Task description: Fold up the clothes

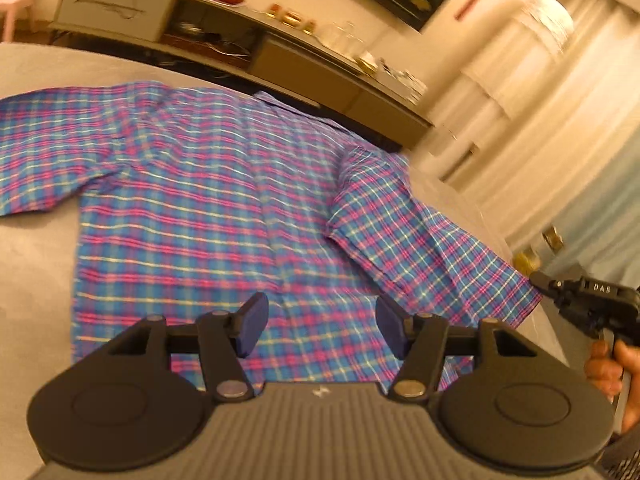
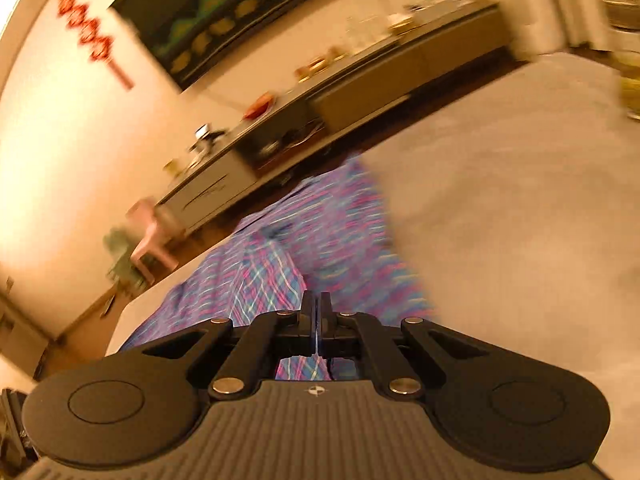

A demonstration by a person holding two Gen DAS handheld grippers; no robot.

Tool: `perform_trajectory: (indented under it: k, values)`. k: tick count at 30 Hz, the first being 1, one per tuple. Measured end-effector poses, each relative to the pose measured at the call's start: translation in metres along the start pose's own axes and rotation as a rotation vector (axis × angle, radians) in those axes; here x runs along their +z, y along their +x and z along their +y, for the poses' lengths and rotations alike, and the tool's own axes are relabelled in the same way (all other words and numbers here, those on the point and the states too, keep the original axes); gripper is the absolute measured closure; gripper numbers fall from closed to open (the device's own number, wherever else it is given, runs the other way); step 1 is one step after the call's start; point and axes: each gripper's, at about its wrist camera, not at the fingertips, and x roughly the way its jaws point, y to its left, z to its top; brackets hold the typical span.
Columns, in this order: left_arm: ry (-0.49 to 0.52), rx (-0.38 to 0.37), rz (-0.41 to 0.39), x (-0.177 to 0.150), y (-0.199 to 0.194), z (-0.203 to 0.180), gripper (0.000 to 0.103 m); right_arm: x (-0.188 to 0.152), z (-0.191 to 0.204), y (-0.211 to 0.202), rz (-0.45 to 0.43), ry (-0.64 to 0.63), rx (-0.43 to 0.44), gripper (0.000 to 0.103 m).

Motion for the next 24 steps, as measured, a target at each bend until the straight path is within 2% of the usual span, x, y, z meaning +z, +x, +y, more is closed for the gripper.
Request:
perform_trajectory:
  k: [4, 9, 10, 11, 13, 17, 22, 24]
  values:
    - [0.058, 0.009, 0.023, -0.008, 0.009, -0.014, 0.043, -0.015, -0.028, -0.010, -0.011, 0.076, -0.022, 0.103]
    - [0.127, 0.019, 0.050, -0.018, 0.020, -0.032, 0.043, -0.044, -0.038, 0.005, 0.109, 0.048, -0.029, 0.102]
    - [0.130, 0.017, 0.053, -0.018, 0.021, -0.034, 0.043, -0.046, -0.040, 0.010, 0.125, 0.041, -0.028, 0.095]
    - [0.134, 0.015, 0.056, -0.019, 0.022, -0.036, 0.043, -0.048, -0.040, 0.013, 0.131, 0.044, -0.034, 0.078]
    - [0.140, 0.011, 0.061, -0.020, 0.024, -0.040, 0.043, -0.048, -0.043, 0.014, 0.139, 0.085, -0.047, 0.053]
    - [0.153, 0.003, 0.072, -0.021, 0.028, -0.047, 0.043, -0.059, -0.044, 0.021, 0.206, 0.169, -0.019, 0.051]
    - [0.173, -0.011, 0.085, -0.024, 0.031, -0.056, 0.043, -0.053, -0.035, 0.043, 0.188, 0.138, -0.050, 0.051]
    - [0.181, -0.014, 0.085, -0.025, 0.031, -0.059, 0.043, -0.050, -0.030, 0.050, 0.186, 0.116, -0.049, 0.070]
